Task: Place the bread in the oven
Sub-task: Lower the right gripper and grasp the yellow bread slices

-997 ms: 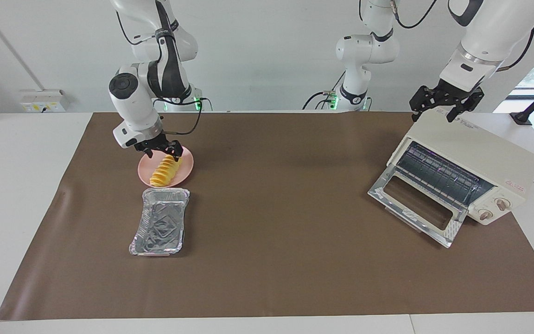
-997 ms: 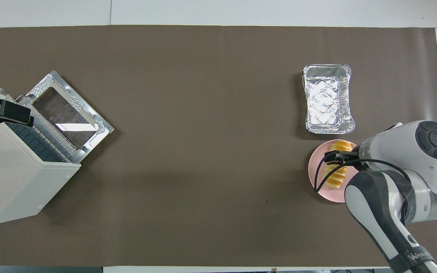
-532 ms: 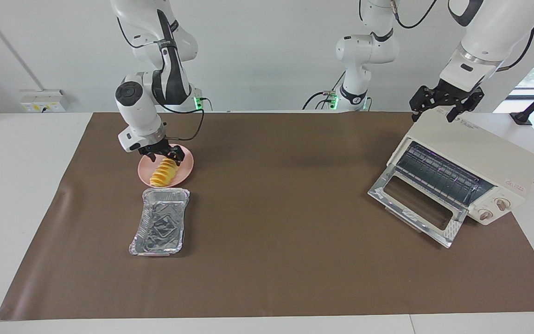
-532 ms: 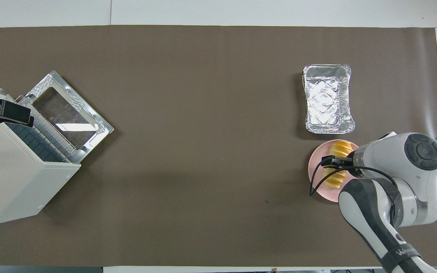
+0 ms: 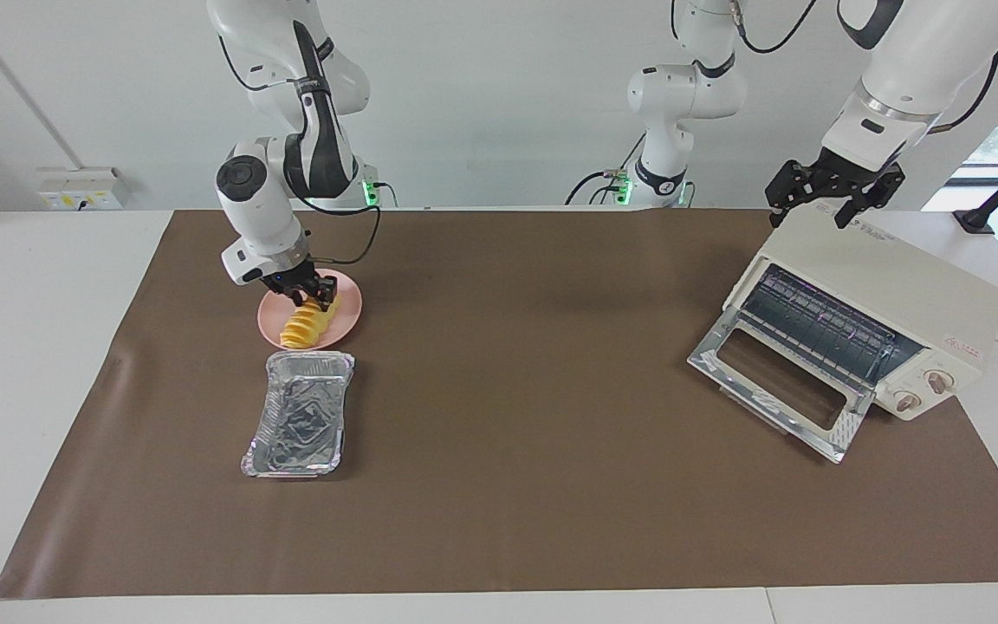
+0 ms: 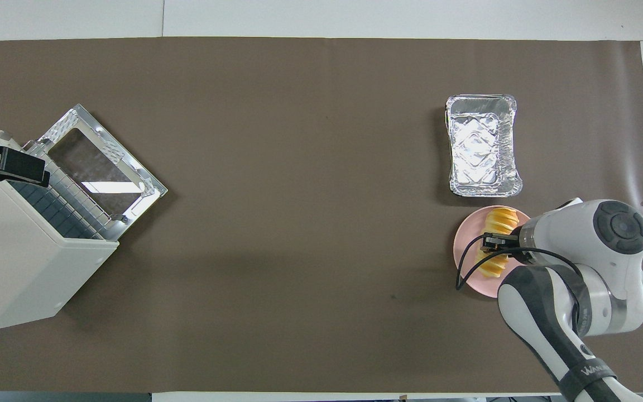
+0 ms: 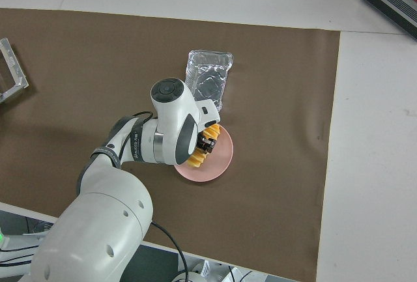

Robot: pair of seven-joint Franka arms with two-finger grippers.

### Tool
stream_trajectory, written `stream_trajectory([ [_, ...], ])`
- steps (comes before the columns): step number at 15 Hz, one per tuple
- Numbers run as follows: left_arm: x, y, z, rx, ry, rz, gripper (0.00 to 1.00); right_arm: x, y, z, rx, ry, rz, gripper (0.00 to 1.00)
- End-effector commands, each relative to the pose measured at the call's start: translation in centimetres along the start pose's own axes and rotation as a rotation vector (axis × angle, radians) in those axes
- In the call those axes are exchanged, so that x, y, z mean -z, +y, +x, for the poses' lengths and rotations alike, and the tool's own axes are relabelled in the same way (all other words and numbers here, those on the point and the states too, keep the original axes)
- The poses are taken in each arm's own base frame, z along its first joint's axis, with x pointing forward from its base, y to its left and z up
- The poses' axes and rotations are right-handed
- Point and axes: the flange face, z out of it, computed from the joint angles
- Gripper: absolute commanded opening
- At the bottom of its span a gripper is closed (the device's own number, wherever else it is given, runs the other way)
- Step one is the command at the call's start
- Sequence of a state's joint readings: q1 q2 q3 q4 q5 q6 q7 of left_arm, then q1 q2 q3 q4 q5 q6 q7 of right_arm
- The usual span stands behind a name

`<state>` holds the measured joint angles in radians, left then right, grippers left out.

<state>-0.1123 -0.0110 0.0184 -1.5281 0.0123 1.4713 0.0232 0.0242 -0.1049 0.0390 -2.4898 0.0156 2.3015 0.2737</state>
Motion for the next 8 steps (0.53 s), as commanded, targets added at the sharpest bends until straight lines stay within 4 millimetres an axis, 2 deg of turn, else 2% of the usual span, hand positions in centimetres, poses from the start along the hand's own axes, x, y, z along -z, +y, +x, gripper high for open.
stream_trajectory([
  [1, -0.1, -0.2, -0.2, -0.004, -0.008, 0.001, 1.00, -0.7, -0.1, -0.3, -0.015, 0.010, 0.005, 0.20],
  [2, -0.1, -0.2, -0.2, -0.004, -0.008, 0.001, 1.00, -0.7, -0.2, -0.2, -0.018, 0.010, 0.005, 0.00],
  [6, -0.1, -0.3, -0.2, -0.002, -0.008, 0.001, 1.00, 1.1, -0.8, 0.7, -0.027, 0.016, 0.007, 0.00],
  [8, -0.1, -0.2, -0.2, -0.004, -0.008, 0.000, 1.00, 3.5, -1.8, 0.8, -0.034, -0.024, -0.009, 0.00],
])
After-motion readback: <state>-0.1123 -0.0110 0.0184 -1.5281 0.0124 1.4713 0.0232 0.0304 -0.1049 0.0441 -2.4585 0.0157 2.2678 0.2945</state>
